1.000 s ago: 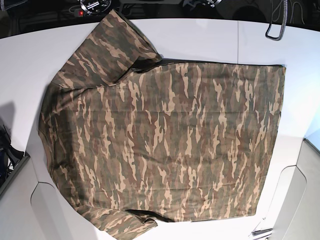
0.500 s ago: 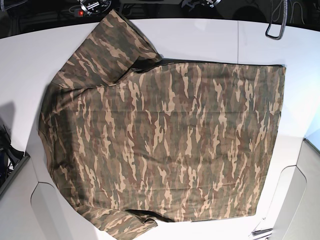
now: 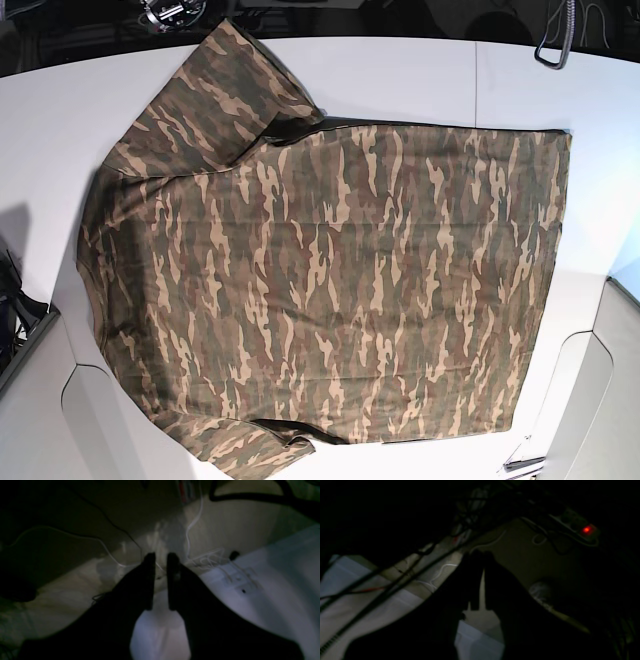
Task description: Fold the T-shirt properly
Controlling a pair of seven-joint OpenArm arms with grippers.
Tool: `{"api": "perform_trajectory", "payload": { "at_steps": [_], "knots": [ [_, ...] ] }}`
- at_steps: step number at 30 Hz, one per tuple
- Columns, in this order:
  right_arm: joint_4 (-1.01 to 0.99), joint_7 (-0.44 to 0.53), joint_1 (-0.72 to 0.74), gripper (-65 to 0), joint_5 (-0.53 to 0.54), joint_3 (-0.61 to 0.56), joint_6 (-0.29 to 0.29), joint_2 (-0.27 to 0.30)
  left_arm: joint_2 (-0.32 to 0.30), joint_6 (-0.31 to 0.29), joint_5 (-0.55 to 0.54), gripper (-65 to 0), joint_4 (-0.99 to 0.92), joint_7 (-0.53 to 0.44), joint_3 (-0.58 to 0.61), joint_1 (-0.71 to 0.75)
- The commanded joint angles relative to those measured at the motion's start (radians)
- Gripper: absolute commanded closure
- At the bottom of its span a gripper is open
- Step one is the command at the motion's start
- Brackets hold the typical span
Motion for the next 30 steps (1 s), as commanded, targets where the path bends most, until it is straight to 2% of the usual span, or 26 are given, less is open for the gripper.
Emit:
{"api": "perform_trajectory", "payload": {
  "at_steps": [1, 5, 11, 19, 24, 30],
  "knots": [
    [0.014, 0.001, -0.011, -2.4, 0.000, 0.002, 0.010, 0.011, -0.003, -0.017, -0.002, -9.5, 0.003, -0.005, -0.001, 0.006],
    [0.084, 0.001, -0.058, -2.4, 0.000, 0.002, 0.010, 0.031, -0.003, -0.058, -0.009, -9.5, 0.003, -0.005, -0.001, 0.009],
    [0.208, 0.000, -0.139, -2.4, 0.000, 0.002, 0.017, 0.049, -0.003, -0.058, -0.027, -9.4, 0.021, -0.006, -0.001, 0.026],
    [0.366, 0.000, -0.243, -2.4, 0.037, 0.002, 0.027, 0.095, -0.053, -0.058, -0.039, -9.4, 0.171, -0.040, -0.001, 0.130],
    [0.472, 0.000, -0.326, -2.4, 0.116, 0.002, 0.115, 0.138, -0.091, -0.058, -0.109, -9.4, 0.306, -0.043, -0.002, 0.223],
    [0.639, 0.000, -0.457, -2.3, 0.232, 0.002, 0.179, 0.206, -0.137, -0.057, -0.146, -9.4, 0.470, -0.043, -0.019, 0.344]
  ]
}}
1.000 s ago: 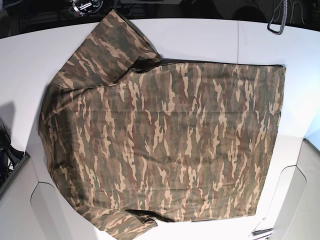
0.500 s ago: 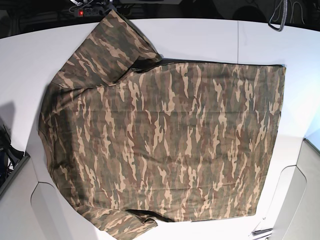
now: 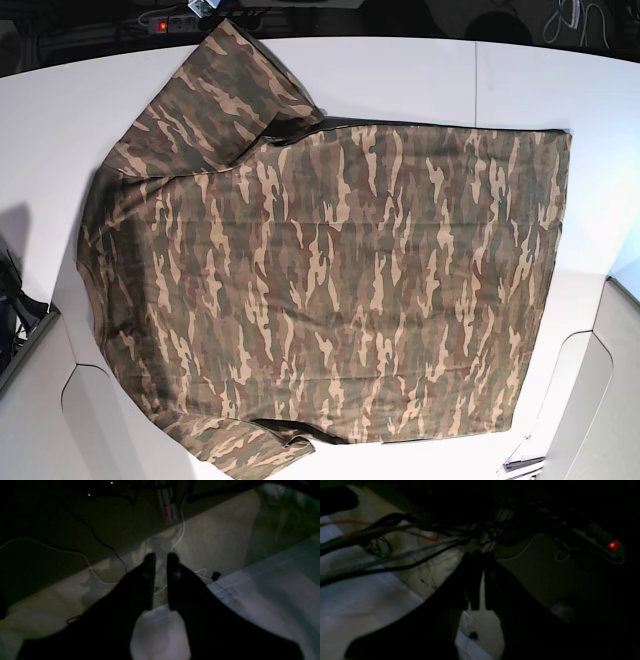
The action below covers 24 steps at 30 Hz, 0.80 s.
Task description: Fold the T-shirt properly
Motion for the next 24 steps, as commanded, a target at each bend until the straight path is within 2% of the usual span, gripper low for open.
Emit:
{"api": "perform_trajectory", "payload": {
  "at_steps": [1, 4, 7, 11, 16, 19, 24],
  "knots": [
    [0.040, 0.008, -0.035, -2.4, 0.023, 0.001, 0.024, 0.021, -0.011, -0.006, -0.004, -9.4, 0.031, -0.002, -0.019, 0.037],
    [0.158, -0.031, -0.106, -2.4, 0.073, 0.001, 0.030, 0.057, -0.021, -0.006, -0.004, -9.4, 0.122, 0.006, -0.116, 0.111],
    [0.291, -0.111, -0.171, -2.3, 0.137, 0.005, 0.029, 0.096, -0.021, -0.018, -0.007, -9.4, 0.225, 0.029, -0.233, 0.189],
    [0.471, -0.196, -0.249, -2.3, 0.232, 0.052, 0.029, 0.132, -0.020, -0.116, -0.089, -9.4, 0.404, 0.113, -0.370, 0.288],
    [0.680, -0.323, -0.321, -2.3, 0.348, 0.162, 0.030, 0.134, -0.021, -0.191, -0.229, -9.4, 0.645, 0.272, -0.513, 0.402],
    [0.793, -0.425, -0.343, -2.3, 0.428, 0.226, 0.031, 0.134, -0.020, -0.214, -0.274, -9.4, 0.770, 0.299, -0.594, 0.466],
    [0.934, -0.587, -0.349, -2.3, 0.587, 0.347, 0.031, 0.133, -0.020, -0.213, -0.330, -9.4, 0.958, 0.308, -0.707, 0.564]
  ]
}}
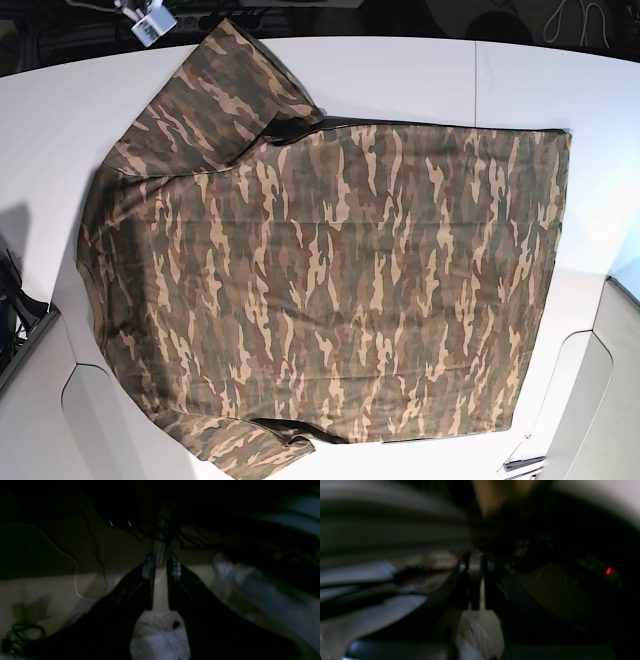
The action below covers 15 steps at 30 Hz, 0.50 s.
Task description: Fold the T-shirt properly
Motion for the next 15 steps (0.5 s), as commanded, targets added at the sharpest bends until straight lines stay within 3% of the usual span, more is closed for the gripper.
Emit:
{"api": "perform_trajectory", "payload": {
  "at_steps": [1, 6, 9, 11, 15],
  "knots": [
    [0.034, -0.005, -0.011, -2.3, 0.041, 0.031, 0.009, 0.008, -0.005, -0.010, -0.015, -9.4, 0.043, 0.011, -0.023, 0.032],
    [0.104, -0.006, 0.001, -2.4, 0.173, 0.191, 0.008, 0.005, -0.005, -0.010, -0.060, -9.4, 0.192, 0.106, -0.123, 0.050],
    [0.105, -0.006, 0.039, -4.6, 0.173, 0.274, 0.008, -0.001, -0.005, -0.009, -0.069, -9.4, 0.256, 0.113, -0.182, 0.047],
    [0.103, -0.006, 0.069, -11.4, 0.155, 0.312, 0.004, 0.000, -0.005, -0.010, -0.070, -9.4, 0.286, 0.113, -0.222, 0.038],
    [0.099, -0.006, 0.102, -28.0, 0.117, 0.332, -0.065, 0.000, -0.005, -0.010, -0.070, -9.5, 0.314, 0.113, -0.287, 0.007]
  ]
}}
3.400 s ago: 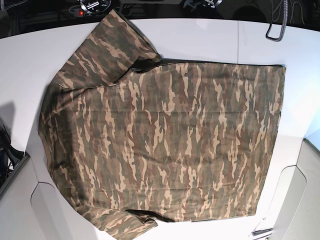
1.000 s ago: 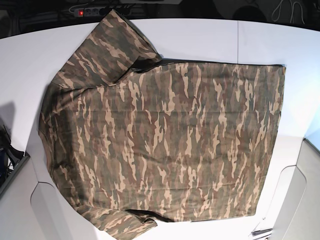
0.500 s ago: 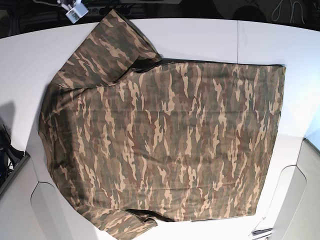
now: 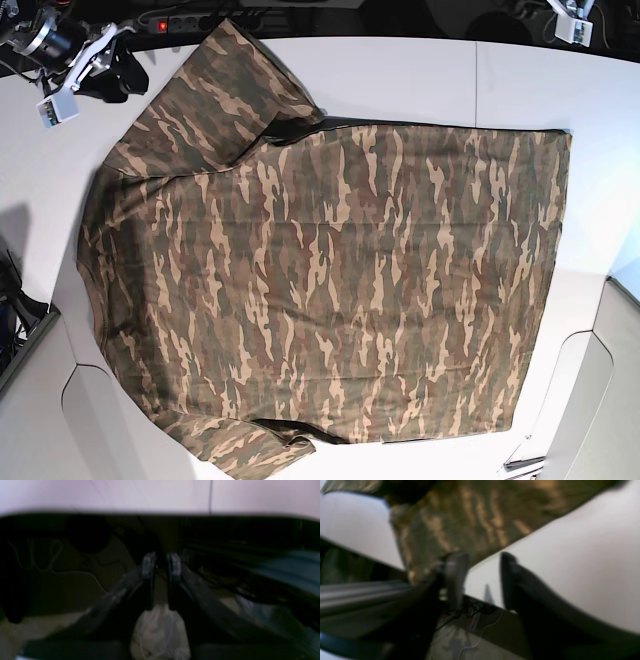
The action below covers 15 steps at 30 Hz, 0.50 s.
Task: Fold the T-shirt properly
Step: 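Lower both grippers and pinch the shirt's shoulder corners by the collar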
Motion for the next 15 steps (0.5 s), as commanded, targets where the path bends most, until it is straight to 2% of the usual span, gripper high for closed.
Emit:
{"api": "perform_trajectory", "payload": {
  "at_steps": [1, 3, 5, 11, 12, 15],
  "knots": [
    [0.008, 0.014, -0.002, -29.9, 0.008, 0.007, -0.009, 0.011, -0.006, -0.007, -0.004, -9.5, 0.016, -0.007, -0.018, 0.005],
    [-0.005, 0.021, 0.011, -30.5, 0.002, 0.006, -0.032, 0.010, -0.006, -0.007, -0.004, -9.6, 0.017, -0.006, -0.033, -0.025],
    [-0.024, 0.021, 0.034, -30.5, -0.012, 0.003, -0.046, 0.010, -0.006, -0.007, -0.004, -13.5, 0.017, -0.006, -0.039, -0.055],
    [-0.117, 0.021, 0.087, -30.5, -0.006, -0.032, -0.039, -0.023, -0.019, -0.002, -0.004, -38.5, 0.017, -0.006, -0.039, -0.111],
    [-0.131, 0.020, 0.102, -30.5, -0.006, -0.048, -0.031, -0.031, -0.029, 0.008, -0.003, -40.7, 0.017, -0.006, -0.039, -0.122],
    [-0.178, 0.020, 0.131, -30.5, -0.023, -0.105, -0.032, -0.052, -0.077, 0.027, -0.003, -41.1, 0.016, -0.006, -0.039, -0.158]
  ]
}}
